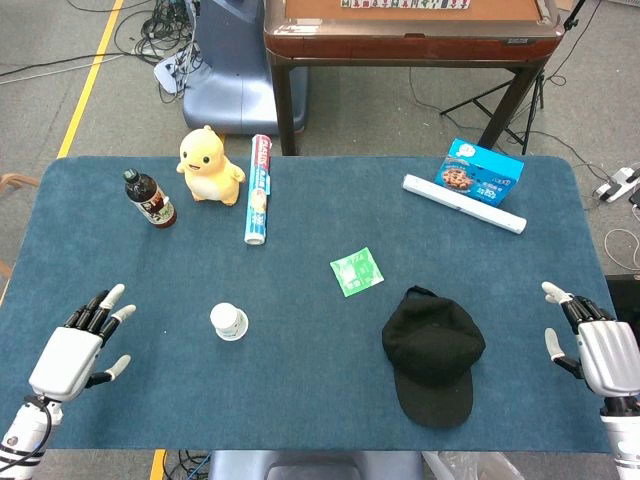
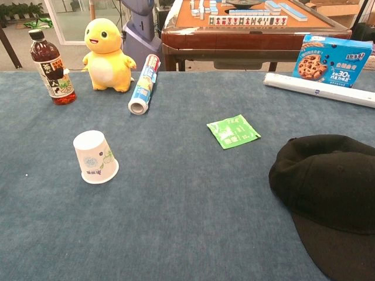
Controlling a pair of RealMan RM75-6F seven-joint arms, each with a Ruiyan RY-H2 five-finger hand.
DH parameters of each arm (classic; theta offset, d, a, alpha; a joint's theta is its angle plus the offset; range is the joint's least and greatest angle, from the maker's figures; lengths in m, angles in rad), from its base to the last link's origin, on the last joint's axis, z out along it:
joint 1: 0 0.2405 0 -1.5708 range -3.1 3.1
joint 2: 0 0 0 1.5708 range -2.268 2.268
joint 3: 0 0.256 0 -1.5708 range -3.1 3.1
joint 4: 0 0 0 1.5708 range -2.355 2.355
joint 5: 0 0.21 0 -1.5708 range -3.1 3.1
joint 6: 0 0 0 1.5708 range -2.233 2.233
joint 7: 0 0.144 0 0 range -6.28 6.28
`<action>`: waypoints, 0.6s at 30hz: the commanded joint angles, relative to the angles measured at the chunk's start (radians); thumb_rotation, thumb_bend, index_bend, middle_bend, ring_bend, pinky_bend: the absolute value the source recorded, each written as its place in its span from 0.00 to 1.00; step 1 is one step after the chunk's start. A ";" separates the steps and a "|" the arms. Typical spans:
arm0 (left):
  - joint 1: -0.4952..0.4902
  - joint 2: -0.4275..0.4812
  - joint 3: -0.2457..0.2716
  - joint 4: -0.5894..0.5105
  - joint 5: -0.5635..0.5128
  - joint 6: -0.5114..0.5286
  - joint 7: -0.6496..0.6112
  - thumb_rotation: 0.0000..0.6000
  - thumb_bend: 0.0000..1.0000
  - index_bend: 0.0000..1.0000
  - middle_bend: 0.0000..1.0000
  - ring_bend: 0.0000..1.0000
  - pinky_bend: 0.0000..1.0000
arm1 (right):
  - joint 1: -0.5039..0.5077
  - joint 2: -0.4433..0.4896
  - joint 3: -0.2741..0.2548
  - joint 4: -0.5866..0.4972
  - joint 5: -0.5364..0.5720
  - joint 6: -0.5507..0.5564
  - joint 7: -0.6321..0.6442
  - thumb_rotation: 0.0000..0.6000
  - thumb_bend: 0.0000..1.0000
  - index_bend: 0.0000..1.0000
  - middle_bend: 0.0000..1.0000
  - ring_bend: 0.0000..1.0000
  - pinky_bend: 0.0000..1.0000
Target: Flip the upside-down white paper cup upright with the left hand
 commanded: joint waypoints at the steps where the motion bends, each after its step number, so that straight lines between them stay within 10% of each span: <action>1: -0.028 -0.002 0.001 0.002 0.020 -0.031 0.037 1.00 0.22 0.19 0.00 0.00 0.18 | -0.002 0.005 0.000 -0.002 0.000 0.002 0.003 1.00 0.49 0.20 0.31 0.28 0.47; 18: -0.156 -0.054 -0.023 -0.024 -0.003 -0.204 0.235 1.00 0.22 0.17 0.00 0.00 0.17 | -0.006 0.021 0.003 -0.007 -0.001 0.001 0.017 1.00 0.44 0.20 0.31 0.28 0.47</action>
